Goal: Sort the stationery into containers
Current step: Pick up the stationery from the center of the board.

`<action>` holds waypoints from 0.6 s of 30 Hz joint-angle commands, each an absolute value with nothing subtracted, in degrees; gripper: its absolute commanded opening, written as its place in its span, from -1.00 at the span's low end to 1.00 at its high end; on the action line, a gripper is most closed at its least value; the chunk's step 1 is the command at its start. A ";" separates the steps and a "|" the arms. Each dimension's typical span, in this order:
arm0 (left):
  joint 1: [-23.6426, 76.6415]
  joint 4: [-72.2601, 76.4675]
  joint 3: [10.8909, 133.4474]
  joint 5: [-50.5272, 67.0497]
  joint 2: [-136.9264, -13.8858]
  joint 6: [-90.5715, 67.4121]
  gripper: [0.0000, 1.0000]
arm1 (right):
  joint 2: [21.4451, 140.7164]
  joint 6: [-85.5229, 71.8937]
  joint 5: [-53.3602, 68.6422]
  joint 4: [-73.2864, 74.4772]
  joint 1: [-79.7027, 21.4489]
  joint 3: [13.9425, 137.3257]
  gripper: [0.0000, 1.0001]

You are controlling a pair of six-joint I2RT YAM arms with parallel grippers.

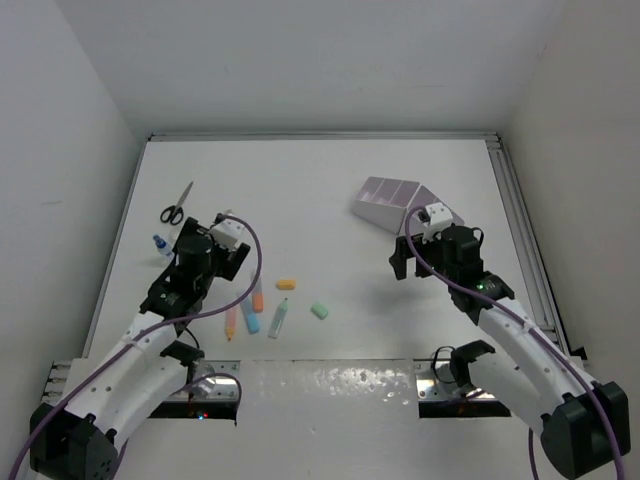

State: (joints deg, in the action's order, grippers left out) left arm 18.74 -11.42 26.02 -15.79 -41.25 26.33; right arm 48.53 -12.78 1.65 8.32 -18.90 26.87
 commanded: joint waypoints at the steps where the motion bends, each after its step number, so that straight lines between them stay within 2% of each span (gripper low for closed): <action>1: 20.21 -8.79 26.19 -23.63 -39.99 25.21 0.99 | 48.87 -10.99 0.44 9.40 -20.21 29.88 0.98; 6: 21.00 -13.34 29.15 -21.64 -40.78 32.42 0.99 | 48.25 -15.63 -2.55 7.39 -20.04 31.11 0.98; 8: 21.01 -21.94 34.85 -11.90 -42.88 34.18 0.99 | 47.38 -15.74 -1.68 4.93 -19.86 30.59 0.97; 9: 21.27 -24.93 36.89 -4.30 -43.85 36.19 0.89 | 47.37 -15.04 1.81 4.49 -19.69 30.41 0.98; 10: 21.44 -30.27 38.83 -0.83 -46.21 37.43 0.76 | 47.55 -12.59 4.11 4.05 -19.60 30.67 0.84; 11: 21.88 -32.41 40.50 1.47 -47.80 38.31 0.56 | 48.07 -11.87 5.78 4.74 -19.60 31.46 0.47; 12: 22.84 -33.65 43.74 2.10 -49.55 36.14 0.15 | 50.60 -11.87 6.32 6.05 -20.03 32.51 -0.42; 13: 23.03 -34.79 45.34 -1.55 -53.83 33.34 -0.05 | 52.45 -12.65 4.94 10.41 -20.47 36.35 -0.66; 14: 22.77 -35.15 48.31 -4.19 -56.14 27.22 -0.24 | 54.65 -13.00 3.09 13.24 -21.70 38.39 -0.72; 15: 22.50 -36.46 50.08 -10.83 -60.43 24.46 -0.24 | 59.02 -13.09 0.12 18.06 -22.58 42.50 -0.66; 16: 22.15 -37.00 53.58 -14.20 -62.30 21.74 -0.22 | 61.06 -13.10 -1.83 19.76 -24.68 44.37 -0.50; 17: 21.19 -37.52 55.44 -19.02 -63.71 16.49 -0.11 | 62.74 -13.10 -2.72 20.91 -26.00 45.86 -0.23; 18: 20.57 -37.36 58.33 -20.46 -63.20 14.52 0.12 | 65.28 -13.18 -3.94 21.53 -28.28 47.79 0.14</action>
